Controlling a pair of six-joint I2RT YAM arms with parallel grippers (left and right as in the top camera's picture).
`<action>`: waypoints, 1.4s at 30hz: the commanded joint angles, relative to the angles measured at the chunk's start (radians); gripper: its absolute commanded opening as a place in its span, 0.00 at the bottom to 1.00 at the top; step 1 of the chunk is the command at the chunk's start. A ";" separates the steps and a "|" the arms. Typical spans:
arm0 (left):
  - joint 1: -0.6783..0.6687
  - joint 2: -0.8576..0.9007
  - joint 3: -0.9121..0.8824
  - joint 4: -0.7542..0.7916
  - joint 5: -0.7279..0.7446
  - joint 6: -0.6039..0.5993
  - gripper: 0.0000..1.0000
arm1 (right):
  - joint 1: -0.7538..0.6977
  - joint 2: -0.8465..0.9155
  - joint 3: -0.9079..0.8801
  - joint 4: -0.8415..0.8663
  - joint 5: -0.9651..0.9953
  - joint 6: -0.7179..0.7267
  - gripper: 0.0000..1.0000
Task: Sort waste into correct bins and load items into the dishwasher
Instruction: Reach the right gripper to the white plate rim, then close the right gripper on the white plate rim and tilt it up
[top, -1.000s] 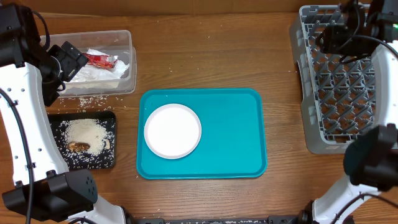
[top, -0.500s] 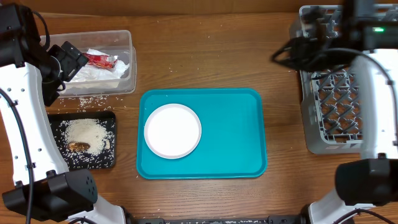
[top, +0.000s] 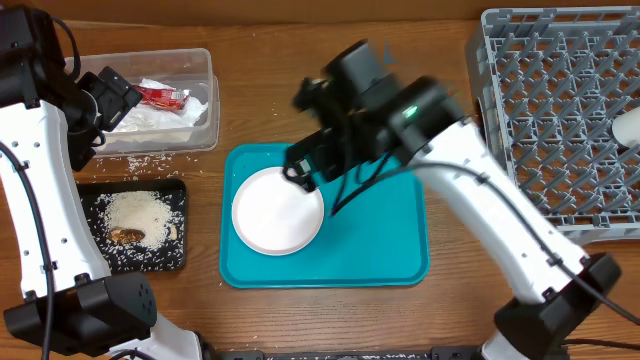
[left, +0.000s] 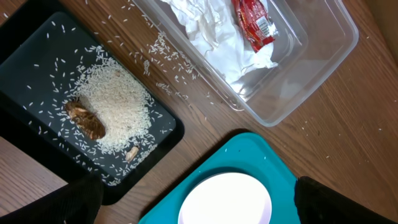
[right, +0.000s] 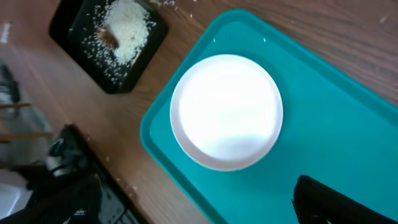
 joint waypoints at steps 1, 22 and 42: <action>-0.007 0.014 0.002 0.002 0.001 -0.009 1.00 | 0.088 0.016 0.000 0.046 0.222 0.166 1.00; -0.007 0.014 0.002 0.002 0.001 -0.009 1.00 | 0.431 0.250 -0.268 0.277 0.311 0.023 0.63; -0.007 0.014 0.002 0.002 0.001 -0.009 1.00 | 0.406 0.304 -0.386 0.434 0.320 0.023 0.49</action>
